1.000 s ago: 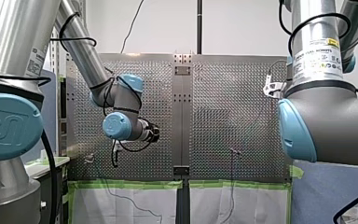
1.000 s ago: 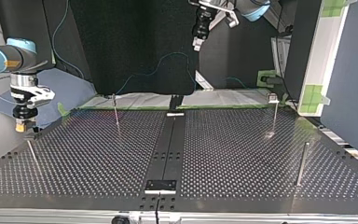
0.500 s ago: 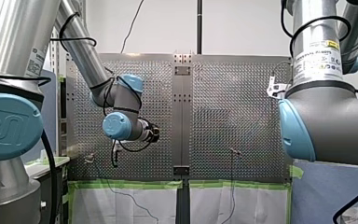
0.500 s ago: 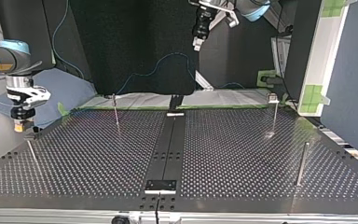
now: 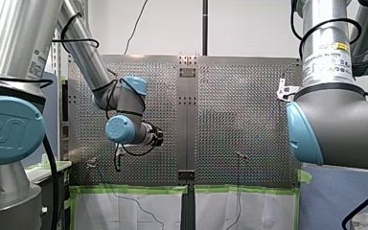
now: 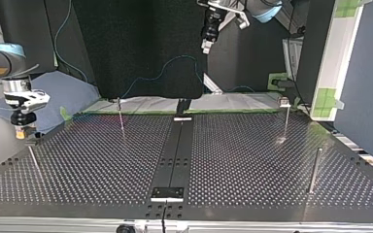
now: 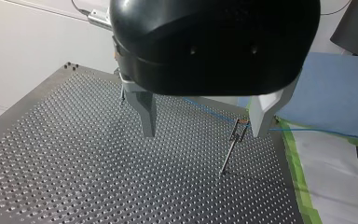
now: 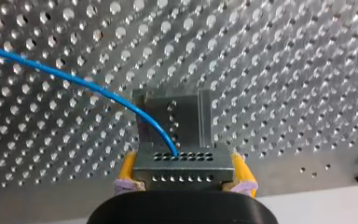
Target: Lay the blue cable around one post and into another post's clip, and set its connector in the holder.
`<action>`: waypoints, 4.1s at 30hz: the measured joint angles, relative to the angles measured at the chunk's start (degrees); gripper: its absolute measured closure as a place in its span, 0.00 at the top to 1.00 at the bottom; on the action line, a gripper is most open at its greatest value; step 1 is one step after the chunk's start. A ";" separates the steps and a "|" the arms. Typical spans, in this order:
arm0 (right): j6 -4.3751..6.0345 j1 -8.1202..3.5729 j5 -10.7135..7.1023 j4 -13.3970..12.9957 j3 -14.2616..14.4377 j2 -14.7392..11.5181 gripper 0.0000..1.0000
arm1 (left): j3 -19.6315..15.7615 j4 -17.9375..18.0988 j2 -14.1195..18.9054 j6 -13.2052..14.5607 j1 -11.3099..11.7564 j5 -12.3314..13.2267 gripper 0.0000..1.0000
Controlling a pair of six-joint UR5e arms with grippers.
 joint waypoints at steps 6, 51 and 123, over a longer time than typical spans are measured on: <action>-0.45 -0.03 -2.36 1.33 -1.25 0.97 0.00 | 0.00 0.01 0.00 0.00 0.26 0.00 1.00; -4.67 -0.43 -6.01 1.82 -4.11 2.55 0.00 | 0.00 0.12 0.01 0.06 0.85 0.03 1.00; -4.73 0.14 -5.93 3.35 -5.95 3.49 0.00 | 0.00 0.29 -0.01 0.08 1.61 0.44 1.00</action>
